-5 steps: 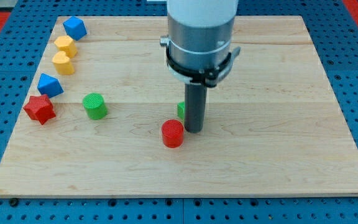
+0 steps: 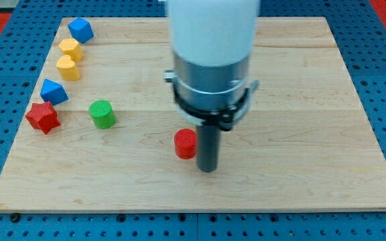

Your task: Place the red circle to the bottom right of the green circle

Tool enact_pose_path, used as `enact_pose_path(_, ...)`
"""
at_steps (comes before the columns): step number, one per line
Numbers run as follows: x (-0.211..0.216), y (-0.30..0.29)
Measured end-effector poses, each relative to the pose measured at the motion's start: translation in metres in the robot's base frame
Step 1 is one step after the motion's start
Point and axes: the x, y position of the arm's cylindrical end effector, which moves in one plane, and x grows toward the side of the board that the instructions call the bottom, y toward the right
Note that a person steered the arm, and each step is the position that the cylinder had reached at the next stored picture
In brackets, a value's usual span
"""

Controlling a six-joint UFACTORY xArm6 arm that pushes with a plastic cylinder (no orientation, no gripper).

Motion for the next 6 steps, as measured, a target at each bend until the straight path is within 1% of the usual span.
enact_pose_path(1,-0.034,-0.029)
enact_pose_path(2,-0.056,-0.084)
enact_pose_path(3,-0.044,-0.087)
enact_pose_path(4,-0.031,-0.112)
enact_pose_path(5,-0.037,-0.159)
enact_pose_path(6,-0.045,-0.126)
